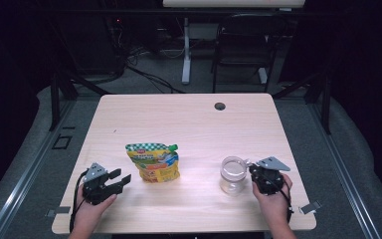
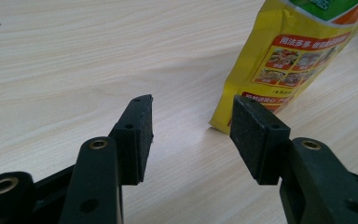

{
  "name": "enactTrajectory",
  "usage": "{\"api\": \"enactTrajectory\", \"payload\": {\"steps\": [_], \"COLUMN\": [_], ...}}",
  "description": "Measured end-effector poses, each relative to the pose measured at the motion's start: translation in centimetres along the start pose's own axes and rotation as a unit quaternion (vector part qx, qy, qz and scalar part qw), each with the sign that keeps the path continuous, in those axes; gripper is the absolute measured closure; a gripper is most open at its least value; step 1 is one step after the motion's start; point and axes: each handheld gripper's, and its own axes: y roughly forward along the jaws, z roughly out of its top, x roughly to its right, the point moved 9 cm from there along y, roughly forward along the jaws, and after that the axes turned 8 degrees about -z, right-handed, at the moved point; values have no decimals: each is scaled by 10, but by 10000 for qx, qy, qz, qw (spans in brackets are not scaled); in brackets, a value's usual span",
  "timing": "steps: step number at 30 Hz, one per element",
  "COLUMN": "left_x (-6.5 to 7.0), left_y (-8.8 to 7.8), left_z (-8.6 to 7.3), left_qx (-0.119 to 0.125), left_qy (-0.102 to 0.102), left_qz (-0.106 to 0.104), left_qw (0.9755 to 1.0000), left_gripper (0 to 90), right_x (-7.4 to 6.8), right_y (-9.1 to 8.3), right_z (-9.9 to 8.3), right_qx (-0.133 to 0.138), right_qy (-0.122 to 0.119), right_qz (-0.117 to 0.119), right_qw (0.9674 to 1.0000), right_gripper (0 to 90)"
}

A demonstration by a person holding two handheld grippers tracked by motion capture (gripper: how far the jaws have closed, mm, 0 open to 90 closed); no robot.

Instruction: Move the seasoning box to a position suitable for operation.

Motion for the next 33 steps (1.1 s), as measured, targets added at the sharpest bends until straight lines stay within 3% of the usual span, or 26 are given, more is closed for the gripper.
{"api": "enactTrajectory", "payload": {"steps": [3,14,19,25,29,30,33], "left_x": [-1,-4,-3,6,14,16,23], "left_y": [-1,-4,-3,-6,-8,-9,-10], "left_z": [0,-1,-1,1,2,1,1], "left_qx": [10,34,30,88,106,54,53], "left_qy": [-8,-104,-92,-39,5,17,33], "left_qz": [21,24,28,-34,-142,-169,-229], "left_qw": [10000,9999,9999,9999,9998,9998,9997], "left_gripper": [490,490,490,490,491,491,492], "right_x": [-24,-56,-65,-69,-75,-78,-78], "right_y": [1,-1,-6,-18,-29,-34,-39], "right_z": [4,4,-2,-9,-13,-14,-15], "right_qx": [40,140,64,-39,-32,6,2], "right_qy": [-46,-58,-252,-261,-314,-370,-292], "right_qz": [60,195,364,593,810,893,990], "right_qw": [10000,9997,9990,9979,9962,9953,9947], "right_gripper": [862,862,858,839,795,742,723]}}
